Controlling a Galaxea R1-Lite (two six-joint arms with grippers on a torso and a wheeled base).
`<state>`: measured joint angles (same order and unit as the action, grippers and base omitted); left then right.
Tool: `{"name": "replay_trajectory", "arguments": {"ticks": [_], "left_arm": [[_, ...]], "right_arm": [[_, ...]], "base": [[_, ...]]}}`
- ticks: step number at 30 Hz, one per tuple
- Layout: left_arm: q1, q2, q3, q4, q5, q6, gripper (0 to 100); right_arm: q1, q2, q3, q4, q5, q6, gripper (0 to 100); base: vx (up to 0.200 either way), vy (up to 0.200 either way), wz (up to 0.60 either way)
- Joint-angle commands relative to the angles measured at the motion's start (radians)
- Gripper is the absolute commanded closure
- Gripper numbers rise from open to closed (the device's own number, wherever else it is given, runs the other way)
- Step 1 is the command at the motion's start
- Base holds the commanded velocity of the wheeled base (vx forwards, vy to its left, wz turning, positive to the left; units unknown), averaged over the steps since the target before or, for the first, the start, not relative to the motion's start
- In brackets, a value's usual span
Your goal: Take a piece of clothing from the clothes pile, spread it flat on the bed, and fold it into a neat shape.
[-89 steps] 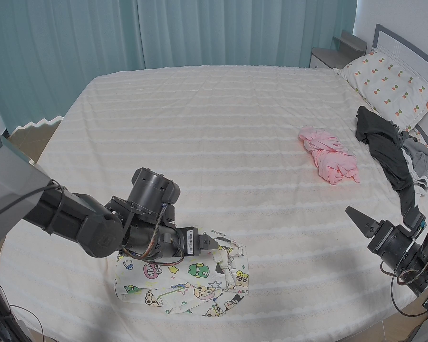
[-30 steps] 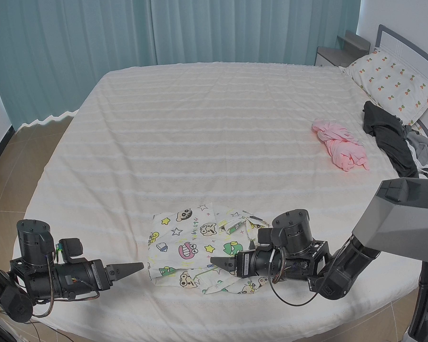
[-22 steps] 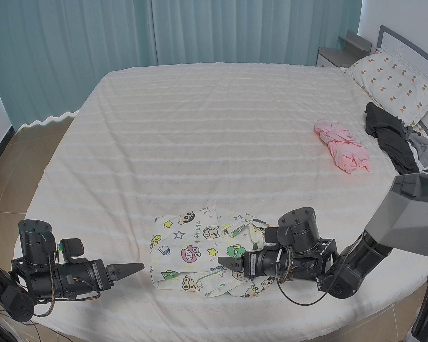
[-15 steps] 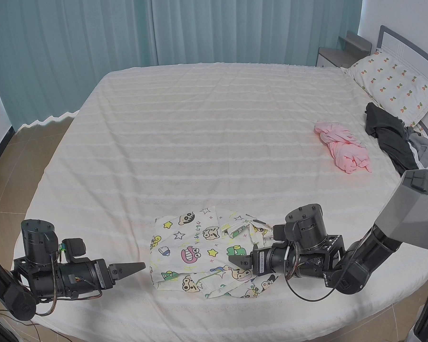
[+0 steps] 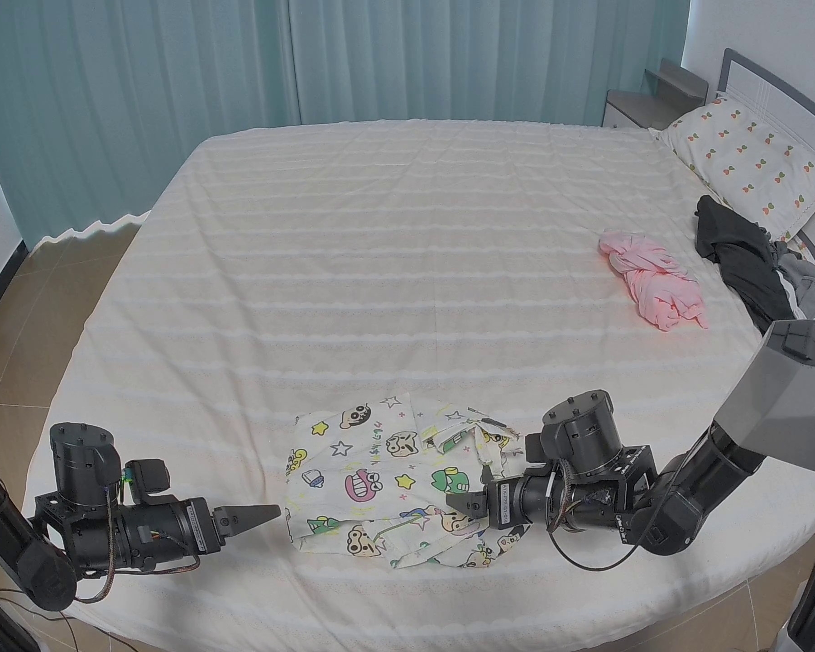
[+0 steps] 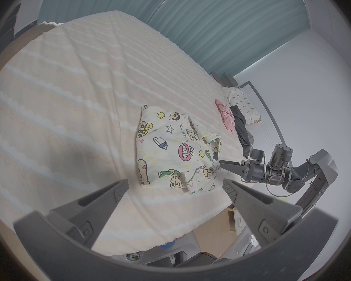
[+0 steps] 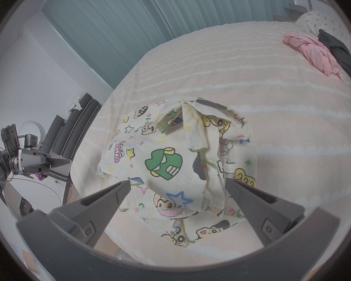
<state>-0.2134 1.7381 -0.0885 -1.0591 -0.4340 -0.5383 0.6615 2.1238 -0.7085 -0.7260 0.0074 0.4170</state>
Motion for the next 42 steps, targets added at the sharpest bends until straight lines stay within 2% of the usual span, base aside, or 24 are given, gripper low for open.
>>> {"name": "replay_trajectory", "arguments": {"ticks": [1,12,13,21,28,42], "left_arm": [[0.0,0.009,0.001,-0.001,-0.002,0.0,0],[0.0,0.012,0.0,-0.001,0.0,0.0,0],[0.0,0.012,0.0,-0.001,0.0,0.0,0],[0.0,0.015,0.0,-0.001,0.0,0.0,0],[0.0,0.014,0.0,-0.001,0.0,0.0,0],[-0.007,0.04,0.001,-0.001,-0.005,-0.003,0]], "right_arm": [[-0.005,0.019,-0.008,0.002,0.0,0.0,0],[-0.013,0.054,-0.039,0.056,0.006,0.011,0],[-0.013,0.057,-0.04,0.054,0.006,0.012,100],[-0.01,0.034,-0.04,0.062,-0.004,0.02,100],[-0.011,-0.025,-0.052,0.172,-0.001,0.022,100],[0.004,-0.139,0.049,0.234,0.008,0.055,100]], "base": [[0.0,0.0,0.0],[0.0,0.0,0.0],[0.0,0.0,0.0],[0.0,0.0,0.0],[0.0,0.0,0.0],[0.0,0.0,0.0]]}}
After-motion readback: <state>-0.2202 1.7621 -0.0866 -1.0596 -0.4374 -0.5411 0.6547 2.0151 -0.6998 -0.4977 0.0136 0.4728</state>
